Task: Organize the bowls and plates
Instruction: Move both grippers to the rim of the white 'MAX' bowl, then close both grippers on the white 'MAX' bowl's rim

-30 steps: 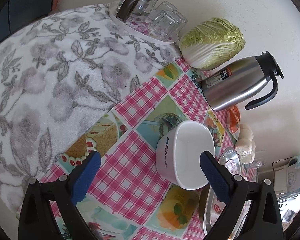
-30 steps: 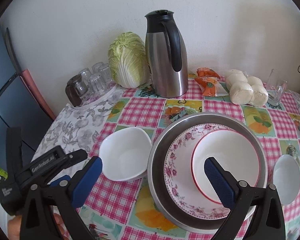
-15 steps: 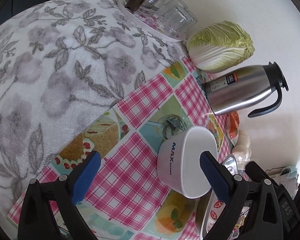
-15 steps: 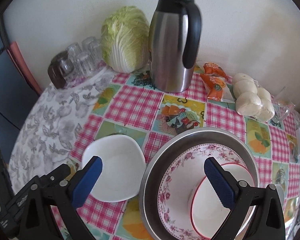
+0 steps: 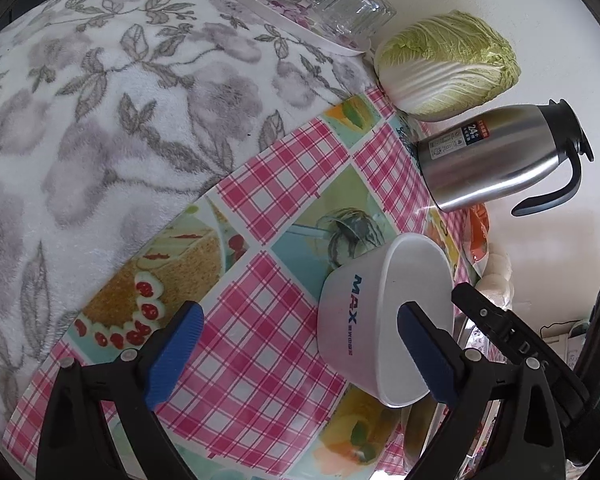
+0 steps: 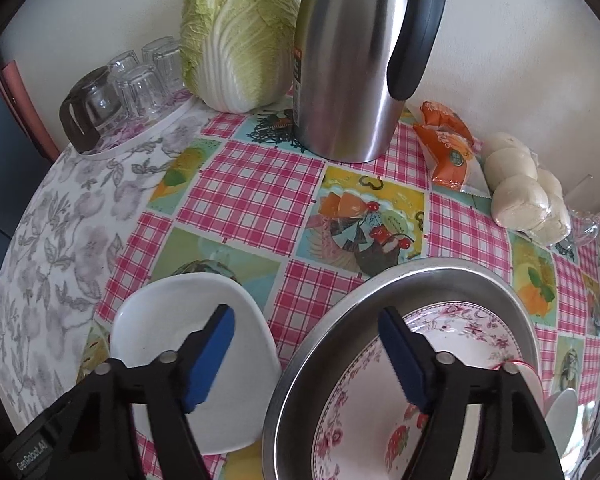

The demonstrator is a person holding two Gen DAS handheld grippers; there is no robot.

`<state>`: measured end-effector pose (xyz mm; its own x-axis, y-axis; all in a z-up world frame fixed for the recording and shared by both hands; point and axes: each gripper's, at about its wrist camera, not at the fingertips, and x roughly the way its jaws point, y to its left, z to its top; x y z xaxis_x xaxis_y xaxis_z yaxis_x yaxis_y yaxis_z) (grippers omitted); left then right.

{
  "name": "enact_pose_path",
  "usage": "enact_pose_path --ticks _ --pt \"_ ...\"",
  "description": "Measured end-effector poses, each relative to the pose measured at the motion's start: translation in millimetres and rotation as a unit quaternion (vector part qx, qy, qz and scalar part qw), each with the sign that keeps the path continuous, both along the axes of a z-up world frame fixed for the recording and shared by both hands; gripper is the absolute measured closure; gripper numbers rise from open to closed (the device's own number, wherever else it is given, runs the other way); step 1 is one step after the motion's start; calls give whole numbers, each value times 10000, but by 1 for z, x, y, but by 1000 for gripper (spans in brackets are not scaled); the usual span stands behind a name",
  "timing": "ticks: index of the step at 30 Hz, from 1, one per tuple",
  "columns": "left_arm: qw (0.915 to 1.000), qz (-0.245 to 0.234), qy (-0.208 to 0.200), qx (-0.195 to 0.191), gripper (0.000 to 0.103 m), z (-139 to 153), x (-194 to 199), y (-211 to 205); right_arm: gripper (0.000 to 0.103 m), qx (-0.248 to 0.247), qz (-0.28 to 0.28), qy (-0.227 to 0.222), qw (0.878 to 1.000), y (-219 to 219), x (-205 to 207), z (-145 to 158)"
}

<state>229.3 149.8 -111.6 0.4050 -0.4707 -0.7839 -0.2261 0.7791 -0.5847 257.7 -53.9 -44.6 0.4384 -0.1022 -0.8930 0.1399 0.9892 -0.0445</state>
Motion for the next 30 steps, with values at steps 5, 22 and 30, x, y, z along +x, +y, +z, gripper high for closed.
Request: enact_pose_path --ticks 5,22,30 --pt "9999 -136 -3 -27 15 -5 3 -10 42 -66 90 -57 9999 1 5 -3" --pt "9982 -500 -120 -306 65 -14 5 -29 64 -431 800 105 9958 32 16 -12" --pt "9988 -333 -267 -234 77 -11 3 -25 73 -396 823 341 9952 36 17 -28"
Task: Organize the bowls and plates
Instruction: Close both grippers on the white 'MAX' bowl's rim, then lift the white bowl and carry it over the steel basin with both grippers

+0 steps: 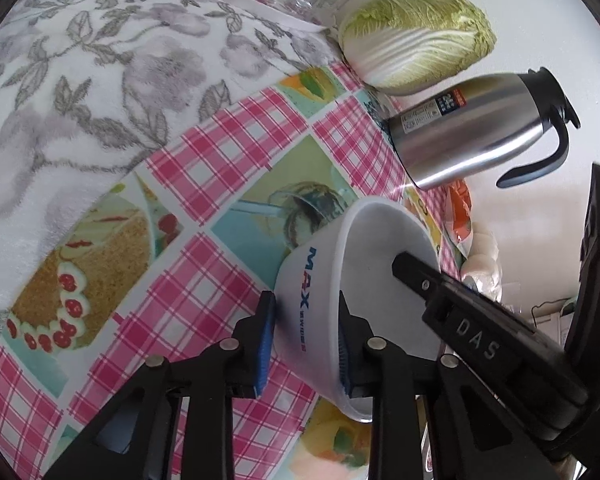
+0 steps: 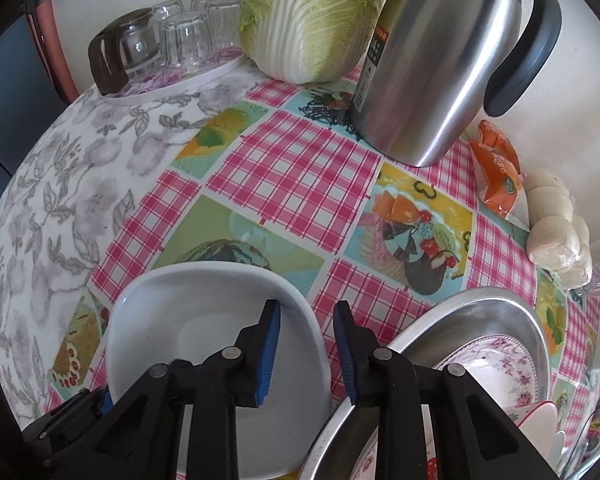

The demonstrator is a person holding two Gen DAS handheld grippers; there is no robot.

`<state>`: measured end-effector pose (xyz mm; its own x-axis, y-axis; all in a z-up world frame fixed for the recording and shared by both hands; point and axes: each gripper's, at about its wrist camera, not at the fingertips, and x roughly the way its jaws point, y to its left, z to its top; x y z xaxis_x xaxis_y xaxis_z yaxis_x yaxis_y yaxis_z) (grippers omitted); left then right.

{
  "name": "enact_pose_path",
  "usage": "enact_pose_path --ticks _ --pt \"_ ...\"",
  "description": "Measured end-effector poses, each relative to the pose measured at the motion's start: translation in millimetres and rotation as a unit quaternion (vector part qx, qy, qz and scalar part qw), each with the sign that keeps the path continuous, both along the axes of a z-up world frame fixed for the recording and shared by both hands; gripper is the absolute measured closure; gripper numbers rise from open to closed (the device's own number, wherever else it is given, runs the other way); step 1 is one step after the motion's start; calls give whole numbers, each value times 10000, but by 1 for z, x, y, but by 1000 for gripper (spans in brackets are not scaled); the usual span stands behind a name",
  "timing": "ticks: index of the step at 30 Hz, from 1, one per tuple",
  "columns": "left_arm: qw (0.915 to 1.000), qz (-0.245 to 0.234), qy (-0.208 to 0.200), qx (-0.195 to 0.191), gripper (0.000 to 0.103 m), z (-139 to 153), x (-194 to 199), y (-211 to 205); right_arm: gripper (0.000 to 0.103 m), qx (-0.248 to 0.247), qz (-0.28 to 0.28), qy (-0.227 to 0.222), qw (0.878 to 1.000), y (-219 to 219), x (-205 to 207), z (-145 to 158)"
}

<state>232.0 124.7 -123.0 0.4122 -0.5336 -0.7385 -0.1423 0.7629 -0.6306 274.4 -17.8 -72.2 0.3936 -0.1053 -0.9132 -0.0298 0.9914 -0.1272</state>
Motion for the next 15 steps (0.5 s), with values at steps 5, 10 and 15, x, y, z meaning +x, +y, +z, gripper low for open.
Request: enact_pose_path --ticks 5,10,15 --pt "9997 246 -30 82 81 2 0 14 78 176 93 64 9998 8 -3 -5" --pt "9985 546 1 65 83 1 -2 32 84 326 254 124 9991 21 -7 -9" --pt "9979 652 55 27 83 -1 -4 41 84 264 342 187 9989 32 -13 -16"
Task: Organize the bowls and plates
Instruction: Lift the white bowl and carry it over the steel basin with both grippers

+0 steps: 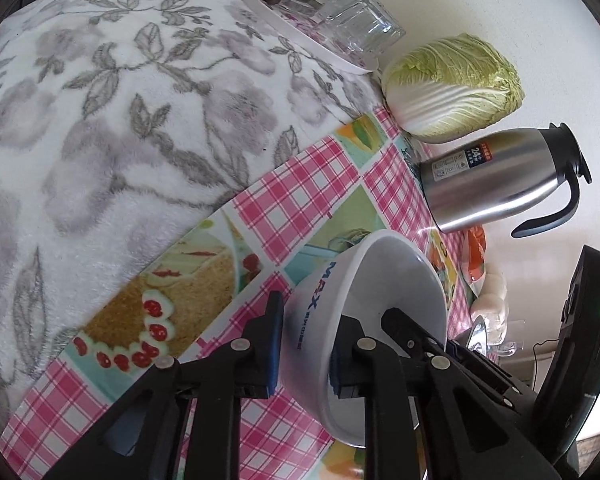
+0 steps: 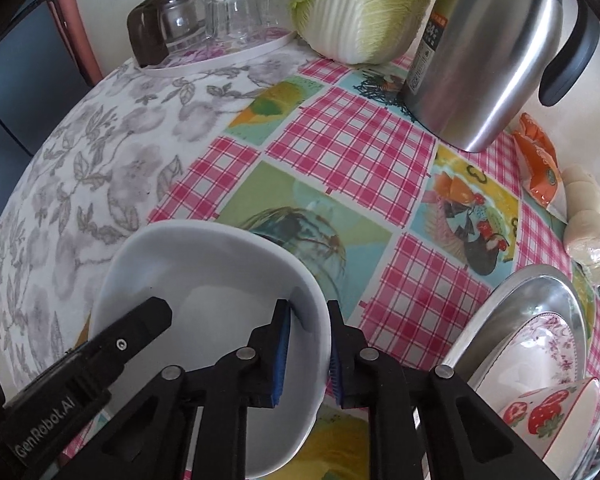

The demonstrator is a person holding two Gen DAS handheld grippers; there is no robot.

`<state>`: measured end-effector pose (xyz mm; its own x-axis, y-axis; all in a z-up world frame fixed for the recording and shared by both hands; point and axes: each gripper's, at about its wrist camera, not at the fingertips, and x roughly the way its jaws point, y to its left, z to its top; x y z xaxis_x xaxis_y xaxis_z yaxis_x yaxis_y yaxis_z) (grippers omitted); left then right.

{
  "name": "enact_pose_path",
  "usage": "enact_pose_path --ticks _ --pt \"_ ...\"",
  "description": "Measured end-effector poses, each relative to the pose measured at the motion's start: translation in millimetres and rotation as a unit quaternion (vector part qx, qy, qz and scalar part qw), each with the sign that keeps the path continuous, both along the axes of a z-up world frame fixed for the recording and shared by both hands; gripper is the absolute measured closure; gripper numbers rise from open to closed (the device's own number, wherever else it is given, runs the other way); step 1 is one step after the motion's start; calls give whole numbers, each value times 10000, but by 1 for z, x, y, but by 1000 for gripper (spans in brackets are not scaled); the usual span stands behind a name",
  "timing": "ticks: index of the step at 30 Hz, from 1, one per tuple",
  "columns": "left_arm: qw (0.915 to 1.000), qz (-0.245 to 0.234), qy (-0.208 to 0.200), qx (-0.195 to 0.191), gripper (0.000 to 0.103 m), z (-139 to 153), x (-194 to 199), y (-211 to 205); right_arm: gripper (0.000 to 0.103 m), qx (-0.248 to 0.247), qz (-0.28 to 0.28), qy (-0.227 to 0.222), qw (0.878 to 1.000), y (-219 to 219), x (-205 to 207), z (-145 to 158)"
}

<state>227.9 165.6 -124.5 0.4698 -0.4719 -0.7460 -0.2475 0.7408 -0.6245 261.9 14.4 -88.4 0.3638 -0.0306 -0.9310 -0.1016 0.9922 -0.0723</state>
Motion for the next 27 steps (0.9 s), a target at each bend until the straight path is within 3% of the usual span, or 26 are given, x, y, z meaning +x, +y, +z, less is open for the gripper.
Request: enact_pose_path --ticks 15,18,27 --pt "9998 -91 173 90 88 -4 -7 5 91 -62 -10 -121 9999 10 -25 1" --pt "9997 -89 209 -64 89 -5 -10 7 92 -16 -9 -219 9998 11 -31 9" --pt "9999 -117 -36 54 89 23 -29 1 92 60 -109 -458 9989 6 -47 37"
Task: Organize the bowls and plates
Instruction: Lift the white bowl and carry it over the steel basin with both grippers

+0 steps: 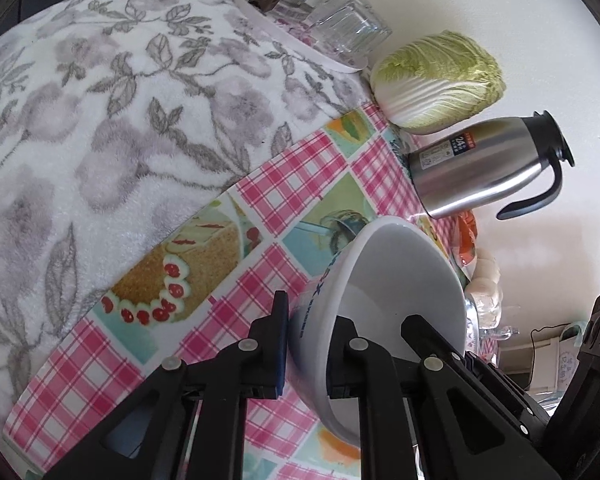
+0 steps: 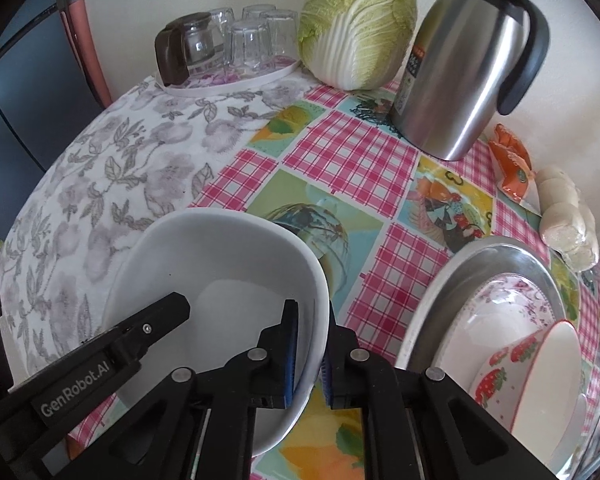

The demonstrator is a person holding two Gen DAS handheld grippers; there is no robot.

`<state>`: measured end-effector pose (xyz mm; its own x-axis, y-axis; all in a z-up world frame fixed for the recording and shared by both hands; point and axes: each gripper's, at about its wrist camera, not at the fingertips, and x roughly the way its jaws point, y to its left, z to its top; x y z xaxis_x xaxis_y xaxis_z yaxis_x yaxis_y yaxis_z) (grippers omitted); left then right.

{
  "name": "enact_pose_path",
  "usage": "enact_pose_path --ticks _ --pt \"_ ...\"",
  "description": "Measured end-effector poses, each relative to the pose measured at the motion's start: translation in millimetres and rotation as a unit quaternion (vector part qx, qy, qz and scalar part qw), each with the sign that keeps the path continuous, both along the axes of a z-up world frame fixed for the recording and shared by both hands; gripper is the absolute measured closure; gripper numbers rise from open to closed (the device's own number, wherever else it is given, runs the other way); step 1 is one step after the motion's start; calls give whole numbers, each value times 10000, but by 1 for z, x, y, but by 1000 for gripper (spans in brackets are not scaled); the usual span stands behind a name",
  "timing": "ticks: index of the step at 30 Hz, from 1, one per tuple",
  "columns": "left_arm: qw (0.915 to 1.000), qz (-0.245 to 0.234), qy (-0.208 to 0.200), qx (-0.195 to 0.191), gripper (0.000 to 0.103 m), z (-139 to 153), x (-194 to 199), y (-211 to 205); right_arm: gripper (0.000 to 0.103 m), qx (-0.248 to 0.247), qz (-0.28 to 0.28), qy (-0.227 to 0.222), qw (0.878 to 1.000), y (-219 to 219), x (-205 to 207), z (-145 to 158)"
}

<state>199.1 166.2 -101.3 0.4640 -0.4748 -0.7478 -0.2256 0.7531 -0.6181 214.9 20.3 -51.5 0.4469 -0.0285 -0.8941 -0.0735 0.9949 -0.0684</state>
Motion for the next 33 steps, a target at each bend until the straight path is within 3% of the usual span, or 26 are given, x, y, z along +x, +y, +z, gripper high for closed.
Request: enact_pose_path --ticks 7,13,18,33 --pt "9996 -129 -237 -25 89 22 -12 -8 92 202 -139 -270 9993 -14 -26 24" --pt "9984 -270 -445 219 89 42 -20 -19 92 506 -307 -572 9966 -27 -46 35" --pt "9964 -473 -611 341 89 56 -25 -31 92 927 -542 -797 9910 -43 -63 42" --pt "9875 -868 -1002 855 87 93 -34 -78 92 1539 -1021 -1398 9728 -89 -100 54"
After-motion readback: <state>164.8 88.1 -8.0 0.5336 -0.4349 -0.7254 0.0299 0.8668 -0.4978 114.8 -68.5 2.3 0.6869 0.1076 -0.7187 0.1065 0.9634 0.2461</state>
